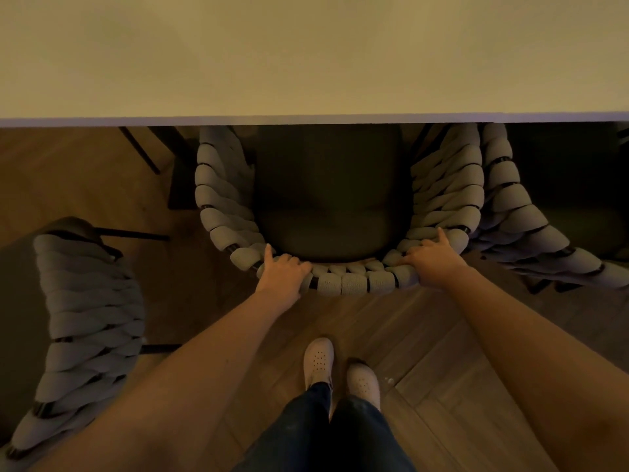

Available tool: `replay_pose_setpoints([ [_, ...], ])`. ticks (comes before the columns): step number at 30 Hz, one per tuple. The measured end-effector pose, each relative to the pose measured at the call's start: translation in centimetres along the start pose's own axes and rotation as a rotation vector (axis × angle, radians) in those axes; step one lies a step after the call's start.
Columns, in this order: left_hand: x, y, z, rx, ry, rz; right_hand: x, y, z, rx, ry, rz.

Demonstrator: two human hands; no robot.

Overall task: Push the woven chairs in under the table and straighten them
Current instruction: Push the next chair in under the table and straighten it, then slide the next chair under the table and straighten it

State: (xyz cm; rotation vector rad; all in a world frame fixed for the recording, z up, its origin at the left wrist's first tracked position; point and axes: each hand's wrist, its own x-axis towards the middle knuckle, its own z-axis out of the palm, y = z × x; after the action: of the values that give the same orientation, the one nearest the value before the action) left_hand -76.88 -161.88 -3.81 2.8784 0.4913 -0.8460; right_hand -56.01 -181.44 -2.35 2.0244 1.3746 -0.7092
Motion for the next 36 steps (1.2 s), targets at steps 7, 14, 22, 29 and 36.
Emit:
replay_pose_setpoints([
  [7, -2.4, 0.4, 0.3, -0.016, 0.022, -0.056, 0.2, -0.4, 1.7, 0.006, 0.114, 0.062],
  [14, -8.5, 0.3, 3.1, -0.15, 0.101, -0.221, -1.8, -3.4, 1.8, 0.062, 0.187, 0.015],
  [22, -17.9, -1.6, 7.1, -0.273, 0.152, -0.466, -3.6, -16.9, -1.8, 0.2, 0.386, -0.378],
  [29, -28.8, -8.8, 13.7, -0.321, 0.179, -0.731, -4.8, -33.7, -7.1, 0.101, 0.417, -0.614],
  [36, -40.9, -17.7, 21.4, -0.346, 0.16, -0.839, -4.7, -48.5, -10.0, 0.066, 0.414, -0.645],
])
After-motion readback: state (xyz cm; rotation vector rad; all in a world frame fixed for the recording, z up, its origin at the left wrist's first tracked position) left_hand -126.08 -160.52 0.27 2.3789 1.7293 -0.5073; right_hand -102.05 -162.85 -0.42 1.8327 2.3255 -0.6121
